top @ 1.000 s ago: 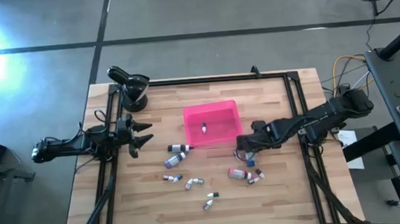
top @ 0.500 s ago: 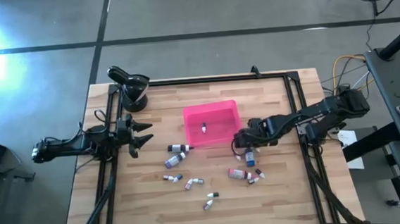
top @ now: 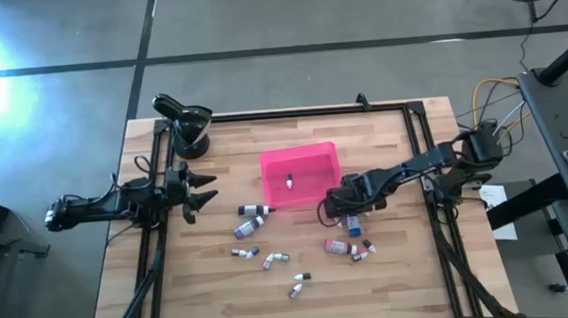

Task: Pick & Place food coloring
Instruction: Put the large blue food coloring bottle into the pink bin

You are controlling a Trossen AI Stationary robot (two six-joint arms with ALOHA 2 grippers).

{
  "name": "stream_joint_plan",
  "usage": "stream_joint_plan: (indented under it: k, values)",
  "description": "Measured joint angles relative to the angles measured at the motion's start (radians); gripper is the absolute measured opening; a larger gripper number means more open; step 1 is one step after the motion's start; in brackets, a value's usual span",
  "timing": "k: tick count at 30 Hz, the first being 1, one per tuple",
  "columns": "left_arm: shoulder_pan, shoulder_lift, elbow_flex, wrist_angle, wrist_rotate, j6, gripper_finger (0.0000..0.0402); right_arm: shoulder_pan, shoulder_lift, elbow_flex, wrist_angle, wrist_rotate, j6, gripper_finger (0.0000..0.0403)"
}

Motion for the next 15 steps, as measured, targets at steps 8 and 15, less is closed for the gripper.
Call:
stream_joint_plan:
  k: [8,15]
  values:
    - [0.000,0.000,-0.002,0.000,0.000,0.000,0.0208,0.008,-0.012,-0.005,-0.008,-0.004,0.016,0.0163]
    - [0.000,0.000,-0.005,0.005,0.000,0.001,0.0208,0.008,-0.015,-0.008,-0.025,-0.007,0.011,0.0108]
